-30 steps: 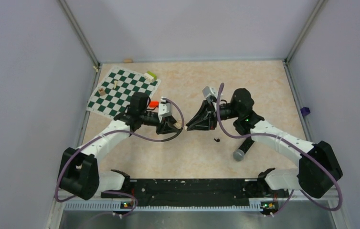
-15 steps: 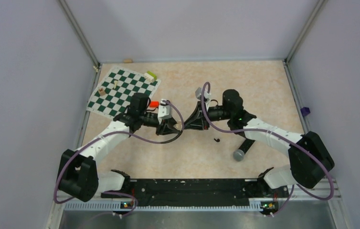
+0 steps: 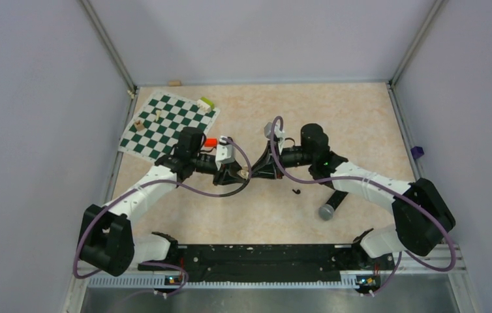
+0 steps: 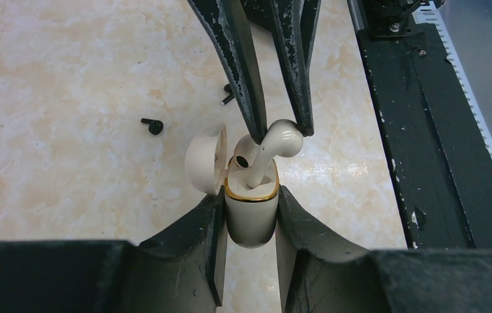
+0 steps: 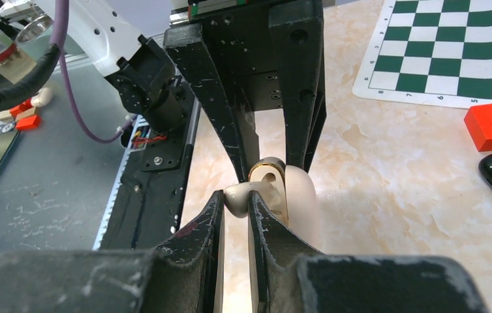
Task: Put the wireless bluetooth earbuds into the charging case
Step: Place the earbud in the charging case.
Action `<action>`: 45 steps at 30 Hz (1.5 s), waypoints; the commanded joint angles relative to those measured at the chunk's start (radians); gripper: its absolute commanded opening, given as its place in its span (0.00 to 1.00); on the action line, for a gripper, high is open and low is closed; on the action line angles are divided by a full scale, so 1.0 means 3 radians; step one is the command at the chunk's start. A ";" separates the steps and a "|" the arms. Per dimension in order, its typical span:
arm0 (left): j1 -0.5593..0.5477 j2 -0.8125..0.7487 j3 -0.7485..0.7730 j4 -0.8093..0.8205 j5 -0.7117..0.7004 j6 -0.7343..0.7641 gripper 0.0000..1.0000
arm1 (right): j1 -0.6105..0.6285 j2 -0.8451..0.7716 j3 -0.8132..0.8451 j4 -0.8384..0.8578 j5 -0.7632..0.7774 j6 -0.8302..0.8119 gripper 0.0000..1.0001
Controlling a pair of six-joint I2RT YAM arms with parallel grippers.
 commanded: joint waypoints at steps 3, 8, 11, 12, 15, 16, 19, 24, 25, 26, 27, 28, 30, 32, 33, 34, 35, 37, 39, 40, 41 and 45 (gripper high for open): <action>-0.0011 -0.0119 0.0083 0.0058 0.0105 0.0053 0.00 | 0.0074 0.0048 0.0086 0.0110 0.0045 -0.0072 0.00; -0.0013 -0.0118 0.0083 0.0058 0.0119 0.0055 0.00 | 0.0099 0.0043 0.0040 0.0257 0.0101 -0.0028 0.00; -0.0014 -0.0122 0.0084 0.0059 0.0116 0.0051 0.00 | 0.0104 0.0020 0.0037 0.0279 0.0129 -0.0030 0.00; -0.0013 -0.0120 0.0083 0.0058 0.0116 0.0054 0.00 | 0.0107 0.0012 0.0032 0.0293 0.0132 -0.0033 0.00; -0.0013 -0.0121 0.0083 0.0058 0.0124 0.0055 0.00 | 0.0106 -0.0022 0.0016 0.0326 0.0133 -0.0026 0.00; -0.0014 -0.0122 0.0083 0.0058 0.0126 0.0052 0.00 | 0.0109 -0.0020 0.0020 0.0316 0.0137 -0.0035 0.00; -0.0013 -0.0126 0.0088 0.0055 0.0138 0.0052 0.00 | 0.0108 0.0031 0.0031 0.0224 0.0147 -0.0091 0.00; -0.0011 -0.0143 0.0093 0.0040 0.0134 0.0062 0.00 | 0.0107 0.0178 0.0042 0.0125 0.0155 -0.0177 0.00; -0.0012 -0.0151 0.0090 0.0034 0.0134 0.0070 0.00 | 0.0107 0.0196 0.0049 0.0091 0.0161 -0.0219 0.00; -0.0012 -0.0154 0.0090 0.0030 0.0134 0.0074 0.00 | 0.0107 0.0209 0.0060 0.0052 0.0178 -0.0258 0.00; -0.0014 -0.0167 0.0088 0.0027 0.0134 0.0078 0.00 | 0.0108 0.0216 0.0070 0.0016 0.0187 -0.0303 0.00; -0.0013 -0.0168 0.0090 0.0027 0.0138 0.0083 0.00 | 0.0107 0.0217 0.0080 -0.0028 0.0205 -0.0339 0.01; -0.0013 -0.0173 0.0088 0.0027 0.0139 0.0091 0.00 | 0.0107 0.0201 0.0095 -0.0077 0.0240 -0.0403 0.06; -0.0014 -0.0172 0.0088 0.0022 0.0157 0.0091 0.00 | 0.0108 0.0166 0.0098 -0.0096 0.0276 -0.0476 0.08; -0.0014 -0.0170 0.0088 0.0019 0.0162 0.0094 0.00 | 0.0107 0.0146 0.0098 -0.0095 0.0302 -0.0483 0.09; -0.0014 -0.0175 0.0089 0.0015 0.0167 0.0096 0.00 | 0.0110 0.0122 0.0098 -0.0096 0.0325 -0.0487 0.10; -0.0014 -0.0178 0.0090 0.0017 0.0170 0.0096 0.00 | 0.0110 0.0103 0.0096 -0.0098 0.0350 -0.0489 0.11; -0.0010 -0.0181 0.0089 0.0017 0.0182 0.0098 0.00 | 0.0109 0.0058 0.0091 -0.0054 0.0410 -0.0466 0.11; -0.0013 -0.0176 0.0088 0.0017 0.0196 0.0096 0.00 | 0.0108 0.0027 0.0067 0.0040 0.0485 -0.0396 0.11; -0.0013 -0.0177 0.0088 0.0017 0.0204 0.0095 0.00 | 0.0107 0.0010 0.0057 0.0086 0.0515 -0.0342 0.11; -0.0010 -0.0177 0.0092 0.0017 0.0206 0.0091 0.00 | 0.0107 0.0004 0.0046 0.0129 0.0542 -0.0275 0.11; -0.0014 -0.0171 0.0097 0.0016 0.0211 0.0084 0.00 | 0.0107 -0.0019 0.0028 0.0199 0.0640 -0.0206 0.11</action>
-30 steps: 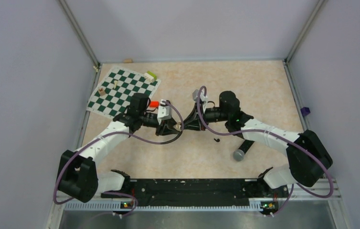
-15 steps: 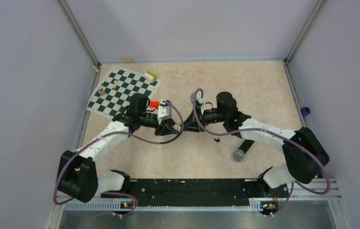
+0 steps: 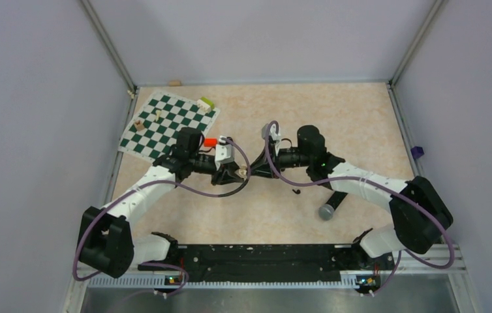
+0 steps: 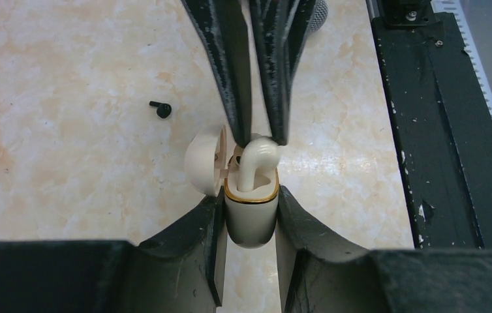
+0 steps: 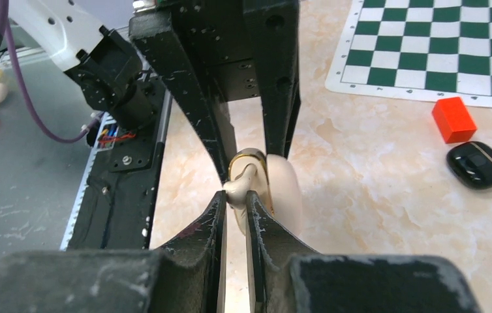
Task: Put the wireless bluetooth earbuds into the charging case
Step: Place the earbud in the charging case, then close the charging case.
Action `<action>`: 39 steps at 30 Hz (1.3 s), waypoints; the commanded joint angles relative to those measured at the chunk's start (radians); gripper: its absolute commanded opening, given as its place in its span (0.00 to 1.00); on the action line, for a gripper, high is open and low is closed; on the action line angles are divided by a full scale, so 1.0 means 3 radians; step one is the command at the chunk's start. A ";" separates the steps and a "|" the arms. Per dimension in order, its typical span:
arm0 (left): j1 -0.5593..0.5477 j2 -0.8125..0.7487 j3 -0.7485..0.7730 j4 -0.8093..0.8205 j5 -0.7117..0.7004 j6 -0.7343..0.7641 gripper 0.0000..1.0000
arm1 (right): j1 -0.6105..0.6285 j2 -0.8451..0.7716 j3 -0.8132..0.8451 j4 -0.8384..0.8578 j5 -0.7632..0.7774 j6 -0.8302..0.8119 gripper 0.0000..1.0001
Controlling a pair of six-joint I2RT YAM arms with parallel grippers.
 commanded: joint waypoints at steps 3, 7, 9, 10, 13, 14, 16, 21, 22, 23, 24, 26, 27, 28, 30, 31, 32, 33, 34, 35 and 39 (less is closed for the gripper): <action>-0.0051 -0.0116 0.0098 0.0131 0.0357 0.0029 0.00 | 0.0041 -0.0117 0.0025 0.0280 0.0390 0.0091 0.12; -0.0051 -0.0103 0.0113 0.0131 0.0364 0.0019 0.00 | 0.0073 -0.0123 0.0040 0.0267 0.0391 0.0086 0.13; -0.0050 -0.0104 0.0113 0.0127 0.0365 0.0019 0.00 | 0.0088 -0.0127 0.0069 0.0214 0.0351 0.0048 0.14; -0.0049 -0.0108 0.0113 0.0122 0.0360 0.0019 0.00 | 0.0087 -0.0143 0.0100 0.0171 0.0316 0.0043 0.16; -0.0050 -0.0126 0.0109 0.0108 0.0355 0.0047 0.00 | 0.0084 -0.0254 0.0327 -0.0191 0.0147 -0.0133 0.24; -0.0051 -0.0132 0.0101 0.0106 0.0351 0.0053 0.00 | 0.0081 -0.0309 0.0408 -0.0328 0.0094 -0.0206 0.27; -0.0051 -0.0124 0.0098 0.0107 0.0356 0.0052 0.00 | 0.0038 -0.0445 0.0507 -0.0477 -0.0029 -0.0265 0.31; -0.0052 -0.0103 0.0118 0.0106 0.0385 0.0043 0.00 | -0.0104 -0.0605 0.0300 -0.0393 0.0307 -0.0367 0.37; -0.0055 -0.0101 0.0122 0.0108 0.0385 0.0038 0.00 | -0.0117 -0.0599 0.0238 -0.0360 0.0419 -0.0432 0.37; -0.0053 -0.0106 0.0124 0.0106 0.0380 0.0031 0.00 | -0.0120 -0.0589 0.0183 -0.0353 0.0572 -0.0519 0.39; -0.0054 -0.0114 0.0120 0.0106 0.0376 0.0028 0.00 | -0.0120 -0.0559 0.0151 -0.0350 0.0652 -0.0573 0.40; -0.0056 -0.0135 0.0114 0.0107 0.0361 0.0021 0.00 | -0.0120 -0.0446 0.0138 -0.0394 0.0748 -0.0637 0.41; -0.0055 -0.0147 0.0113 0.0106 0.0352 0.0025 0.00 | -0.0118 -0.0381 0.0166 -0.0473 0.0746 -0.0679 0.41; -0.0055 -0.0154 0.0113 0.0106 0.0343 0.0021 0.00 | -0.0113 -0.0308 0.0206 -0.0552 0.0725 -0.0723 0.41; -0.0055 -0.0164 0.0113 0.0106 0.0334 0.0019 0.00 | -0.0067 -0.0210 0.0284 -0.0725 0.0682 -0.0832 0.41; -0.0053 -0.0170 0.0109 0.0106 0.0334 0.0023 0.00 | -0.0034 -0.0180 0.0302 -0.0799 0.0665 -0.0900 0.41; -0.0056 -0.0169 0.0110 0.0106 0.0333 0.0022 0.00 | 0.0010 -0.0160 0.0313 -0.0864 0.0642 -0.0971 0.41; -0.0053 -0.0165 0.0112 0.0106 0.0335 0.0026 0.00 | 0.0051 -0.0157 0.0319 -0.0918 0.0615 -0.1042 0.41; -0.0055 -0.0163 0.0106 0.0106 0.0334 0.0028 0.00 | 0.0085 -0.0159 0.0337 -0.0971 0.0566 -0.1094 0.41; -0.0056 -0.0160 0.0103 0.0109 0.0330 0.0033 0.00 | 0.0097 -0.0166 0.0352 -0.1006 0.0477 -0.1113 0.41; -0.0056 -0.0160 0.0091 0.0106 0.0313 0.0056 0.00 | 0.0100 -0.0270 0.0350 -0.0984 0.0028 -0.1003 0.41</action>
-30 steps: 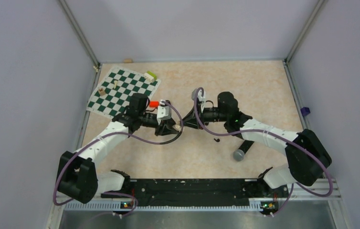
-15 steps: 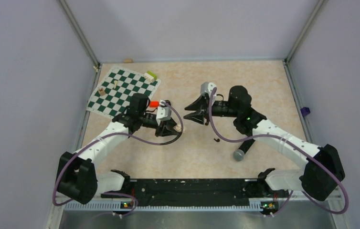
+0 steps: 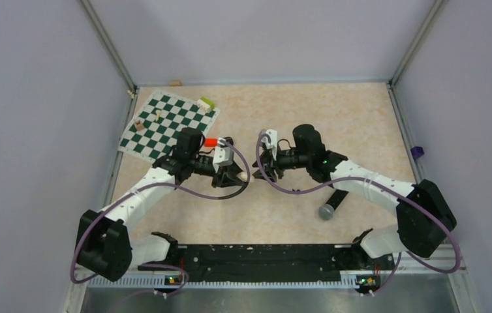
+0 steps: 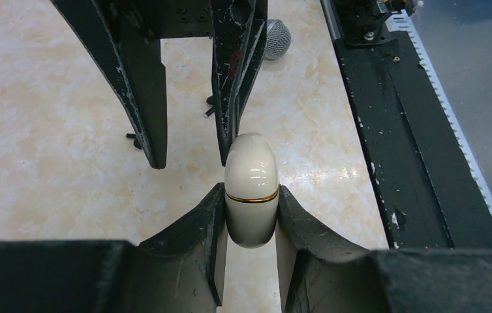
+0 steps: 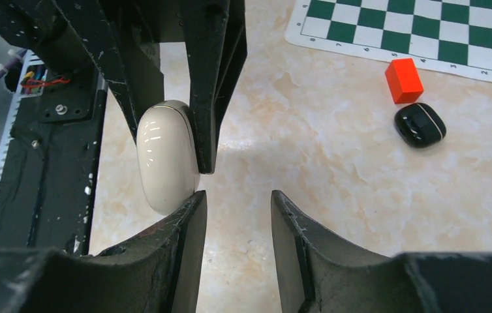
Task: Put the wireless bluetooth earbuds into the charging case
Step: Close the charging case, then place the charging case at the center of the board.
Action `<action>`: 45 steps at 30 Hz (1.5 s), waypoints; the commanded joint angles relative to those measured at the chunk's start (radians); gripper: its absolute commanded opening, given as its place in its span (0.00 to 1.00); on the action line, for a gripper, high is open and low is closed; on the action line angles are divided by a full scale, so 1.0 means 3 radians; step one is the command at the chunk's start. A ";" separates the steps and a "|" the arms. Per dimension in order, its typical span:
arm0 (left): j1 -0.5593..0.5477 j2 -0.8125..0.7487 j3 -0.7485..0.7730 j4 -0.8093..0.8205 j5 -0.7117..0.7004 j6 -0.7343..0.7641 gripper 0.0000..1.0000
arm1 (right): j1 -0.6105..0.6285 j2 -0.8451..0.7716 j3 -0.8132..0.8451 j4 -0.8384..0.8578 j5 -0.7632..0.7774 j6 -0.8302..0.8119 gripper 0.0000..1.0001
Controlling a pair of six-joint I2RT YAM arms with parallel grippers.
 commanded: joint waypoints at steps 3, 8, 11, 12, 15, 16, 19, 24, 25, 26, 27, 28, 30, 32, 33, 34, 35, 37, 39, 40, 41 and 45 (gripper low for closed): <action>-0.0009 -0.0073 0.0089 0.0103 0.0045 0.0073 0.00 | 0.0044 -0.0259 0.0077 0.0174 -0.0497 0.0033 0.41; -0.0010 -0.0086 0.0088 0.0104 0.0032 0.0068 0.00 | 0.0039 -0.0331 0.0047 0.0228 0.0085 -0.0048 0.41; -0.0011 -0.0092 0.0091 0.0103 0.0027 0.0060 0.00 | 0.0037 -0.0357 0.0028 0.0317 0.0380 -0.0002 0.41; -0.0008 -0.0092 0.0095 0.0103 0.0023 0.0056 0.00 | 0.0038 -0.0369 0.0030 0.0311 0.0367 -0.0006 0.41; -0.0008 -0.0099 0.0093 0.0103 0.0021 0.0051 0.00 | 0.0055 -0.0405 0.0023 0.0249 -0.0122 0.0028 0.41; -0.0008 -0.0094 0.0093 0.0103 0.0017 0.0052 0.00 | 0.0083 -0.0407 0.0029 0.0187 -0.0312 0.0011 0.41; -0.0007 -0.0093 0.0094 0.0103 0.0009 0.0051 0.00 | 0.0215 -0.0420 0.0083 -0.0174 -0.0623 -0.0282 0.41; 0.0022 -0.0111 0.0169 -0.0024 -0.0056 0.0135 0.00 | 0.0246 -0.0385 0.0158 -0.0241 -0.0401 -0.0359 0.42; 0.0057 -0.0131 0.0242 -0.0191 -0.0130 0.0254 0.00 | 0.0238 -0.0400 0.0154 -0.0173 -0.0175 -0.0333 0.42; 0.0117 -0.0146 0.0306 -0.0343 -0.0217 0.0337 0.00 | 0.0218 -0.0438 0.0142 -0.0102 0.0048 -0.0286 0.42; 0.0191 -0.0163 0.0369 -0.0498 -0.0308 0.0416 0.00 | 0.0166 -0.0468 0.0129 -0.0016 0.0220 -0.0219 0.43; 0.0274 -0.0185 0.0437 -0.0748 -0.0372 0.0504 0.00 | 0.0091 -0.0506 0.0100 0.0080 0.0331 -0.0117 0.43; 0.0457 -0.0247 0.0569 -0.1229 -0.0508 0.0824 0.00 | -0.0175 -0.0591 0.0027 0.0287 0.0397 0.0100 0.44; 0.0629 -0.0326 0.0667 -0.1717 -0.0777 0.1093 0.00 | -0.0381 -0.0709 -0.0080 0.0473 0.0386 0.0279 0.46; 0.0744 -0.0370 0.0682 -0.1899 -0.0869 0.1212 0.00 | -0.0466 -0.0761 -0.0128 0.0544 0.0355 0.0343 0.46; 0.0864 -0.0437 0.0678 -0.2033 -0.0956 0.1267 0.00 | -0.0533 -0.0810 -0.0159 0.0596 0.0319 0.0395 0.46; 0.0990 -0.0492 0.0647 -0.2024 -0.1073 0.1159 0.00 | -0.0581 -0.0856 -0.0181 0.0626 0.0285 0.0428 0.47; 0.1306 -0.0529 0.0577 -0.1943 -0.1272 0.0876 0.00 | -0.0615 -0.0917 -0.0192 0.0640 0.0251 0.0446 0.47; 0.1664 -0.0509 0.0510 -0.1955 -0.1303 0.0784 0.00 | -0.0615 -0.0945 -0.0200 0.0673 0.0240 0.0471 0.47; 0.1806 -0.0481 0.0488 -0.1981 -0.1314 0.0731 0.00 | -0.0615 -0.0943 -0.0202 0.0689 0.0233 0.0500 0.47; 0.1978 -0.0451 0.0475 -0.2042 -0.1318 0.0702 0.00 | -0.0615 -0.0931 -0.0209 0.0700 0.0224 0.0527 0.47; 0.2338 -0.0350 0.0456 -0.2484 -0.1341 0.1063 0.00 | -0.0616 -0.0873 -0.0245 0.0724 0.0194 0.0584 0.48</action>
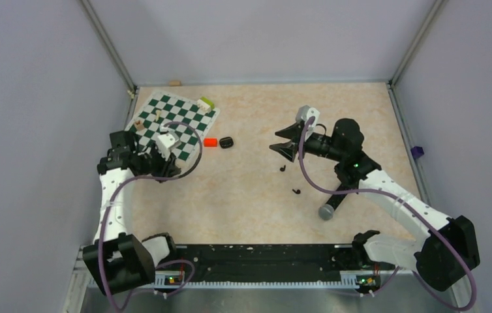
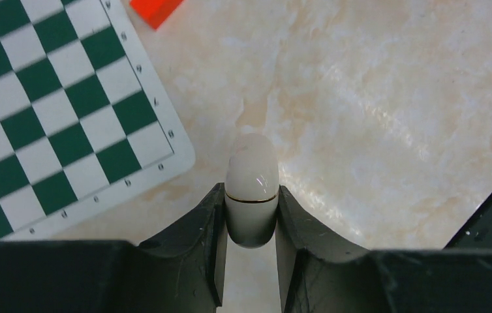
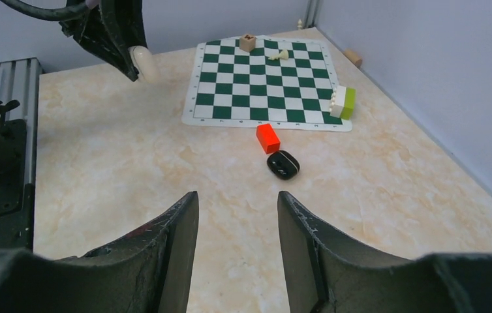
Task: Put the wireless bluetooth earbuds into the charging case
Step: Place the charging case at the center of the board.
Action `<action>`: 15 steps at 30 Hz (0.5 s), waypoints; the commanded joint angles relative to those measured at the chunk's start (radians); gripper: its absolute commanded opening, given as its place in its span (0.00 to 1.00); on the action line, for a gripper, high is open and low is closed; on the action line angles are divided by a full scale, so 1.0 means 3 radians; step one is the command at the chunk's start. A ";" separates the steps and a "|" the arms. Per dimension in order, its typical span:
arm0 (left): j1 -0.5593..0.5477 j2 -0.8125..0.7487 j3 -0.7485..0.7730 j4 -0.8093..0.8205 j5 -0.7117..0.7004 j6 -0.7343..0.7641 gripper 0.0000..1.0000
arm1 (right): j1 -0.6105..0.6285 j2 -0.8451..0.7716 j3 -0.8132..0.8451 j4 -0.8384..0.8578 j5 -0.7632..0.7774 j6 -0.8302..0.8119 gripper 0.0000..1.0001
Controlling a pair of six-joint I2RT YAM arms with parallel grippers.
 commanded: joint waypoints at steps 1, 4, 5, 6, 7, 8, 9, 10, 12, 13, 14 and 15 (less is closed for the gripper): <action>0.0292 0.0101 -0.0047 -0.0582 -0.0140 0.0322 0.00 | 0.0000 0.0014 -0.0064 0.0189 -0.0064 0.0153 0.48; 0.0359 0.0284 -0.0035 -0.0930 -0.0372 0.0741 0.00 | 0.0000 0.0026 -0.0069 0.0209 -0.0083 0.0196 0.48; 0.0362 0.0377 -0.0024 -0.1046 -0.0440 0.0866 0.00 | 0.0001 0.0029 -0.0069 0.0212 -0.0085 0.0198 0.48; 0.0363 0.0487 -0.0001 -0.1153 -0.0479 0.0973 0.00 | 0.0000 0.0022 -0.0069 0.0212 -0.0083 0.0193 0.48; 0.0363 0.0605 0.0022 -0.1304 -0.0515 0.1167 0.00 | 0.0000 0.0008 -0.0074 0.0208 -0.0080 0.0189 0.48; 0.0360 0.0754 0.0070 -0.1389 -0.0529 0.1231 0.00 | 0.0003 -0.0006 -0.0077 0.0205 -0.0077 0.0179 0.48; 0.0362 0.0901 0.0125 -0.1435 -0.0520 0.1229 0.00 | -0.0004 -0.0016 -0.0082 0.0207 -0.0072 0.0172 0.48; 0.0362 0.1083 0.0193 -0.1491 -0.0499 0.1246 0.00 | -0.0004 -0.0023 -0.0087 0.0207 -0.0068 0.0168 0.48; 0.0358 0.1539 0.0361 -0.1650 -0.0394 0.1310 0.00 | -0.0006 -0.0040 -0.0095 0.0205 -0.0075 0.0160 0.49; 0.0353 0.1750 0.0467 -0.1705 -0.0311 0.1295 0.00 | -0.0010 -0.0039 -0.0099 0.0212 -0.0080 0.0155 0.49; 0.0339 0.1954 0.0570 -0.1730 -0.0237 0.1245 0.00 | -0.0010 -0.0040 -0.0104 0.0216 -0.0082 0.0149 0.49; 0.0318 0.2133 0.0681 -0.1724 -0.0160 0.1149 0.00 | -0.0015 -0.0033 -0.0109 0.0217 -0.0080 0.0143 0.49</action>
